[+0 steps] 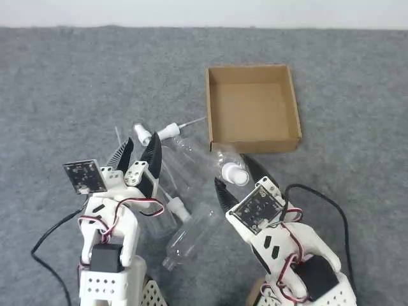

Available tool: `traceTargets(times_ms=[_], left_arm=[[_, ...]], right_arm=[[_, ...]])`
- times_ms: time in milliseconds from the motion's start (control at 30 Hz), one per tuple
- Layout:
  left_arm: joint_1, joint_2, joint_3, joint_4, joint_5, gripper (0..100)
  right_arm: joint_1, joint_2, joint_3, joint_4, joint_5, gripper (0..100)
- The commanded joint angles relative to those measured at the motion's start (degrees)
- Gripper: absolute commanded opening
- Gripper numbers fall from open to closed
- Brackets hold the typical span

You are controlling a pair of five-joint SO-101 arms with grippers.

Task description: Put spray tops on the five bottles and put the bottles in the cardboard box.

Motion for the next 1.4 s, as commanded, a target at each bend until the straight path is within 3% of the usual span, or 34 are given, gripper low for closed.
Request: traceTargets(times_ms=[0,300,800,1167,1367], left_arm=[[-0.2,-1.1,-0.7,0.4,-0.5,19],[-1.5,-1.1,-0.7,0.2,-0.4,19],[-2.6,-1.1,-0.7,0.3,-0.3,19],[-2.6,-1.1,-0.7,0.4,-0.3,19],[-2.6,-1.1,-0.7,0.4,-0.4,19]], right_arm=[[0.7,-0.9,-5.3,0.5,1.1,11.4],[4.6,2.5,-9.8,-0.9,1.1,11.4],[4.9,36.8,-24.4,-12.4,0.7,11.4],[10.8,57.9,-35.3,-19.0,0.5,11.5],[13.2,68.3,-41.4,-22.8,-6.9,11.5]])
